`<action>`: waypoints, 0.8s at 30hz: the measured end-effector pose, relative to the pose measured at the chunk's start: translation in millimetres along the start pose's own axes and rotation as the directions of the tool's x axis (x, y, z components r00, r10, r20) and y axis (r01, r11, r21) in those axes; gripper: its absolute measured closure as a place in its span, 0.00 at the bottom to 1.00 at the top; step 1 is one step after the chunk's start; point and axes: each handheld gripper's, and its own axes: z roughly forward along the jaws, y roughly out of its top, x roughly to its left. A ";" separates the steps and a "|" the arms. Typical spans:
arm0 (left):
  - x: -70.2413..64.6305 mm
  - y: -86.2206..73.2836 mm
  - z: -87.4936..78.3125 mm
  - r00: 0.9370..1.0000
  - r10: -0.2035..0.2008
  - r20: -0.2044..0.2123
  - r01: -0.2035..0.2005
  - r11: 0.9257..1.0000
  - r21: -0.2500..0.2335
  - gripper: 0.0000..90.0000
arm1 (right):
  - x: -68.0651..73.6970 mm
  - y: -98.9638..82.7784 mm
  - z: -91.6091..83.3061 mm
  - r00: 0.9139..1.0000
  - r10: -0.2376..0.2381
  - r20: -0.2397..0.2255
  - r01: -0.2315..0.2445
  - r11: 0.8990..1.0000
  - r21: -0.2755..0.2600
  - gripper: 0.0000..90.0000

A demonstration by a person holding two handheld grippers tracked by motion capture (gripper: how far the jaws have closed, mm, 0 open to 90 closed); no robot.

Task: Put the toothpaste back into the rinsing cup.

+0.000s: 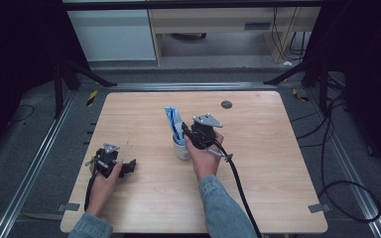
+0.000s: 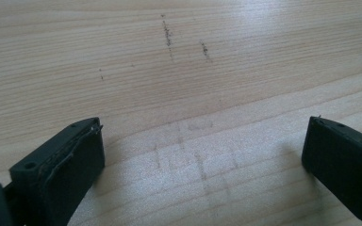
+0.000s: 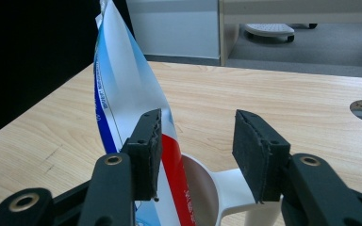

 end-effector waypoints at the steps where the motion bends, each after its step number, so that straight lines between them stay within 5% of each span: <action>1: 0.0 0.0 0.0 1.000 0.000 0.000 0.000 1.000 0.000 0.00 | 0.0 0.0 0.0 1.000 0.000 0.000 0.000 1.000 0.000 0.59; 15: 0.0 0.0 0.0 1.000 0.000 0.000 0.000 1.000 0.000 0.00 | 1.5 2.6 -5.5 1.000 -0.029 -0.004 0.029 1.000 0.004 0.57; 24: 0.0 0.0 0.0 1.000 0.000 0.000 0.000 1.000 0.000 0.00 | 6.0 6.0 -6.1 0.999 -0.046 -0.010 0.046 0.998 0.030 0.42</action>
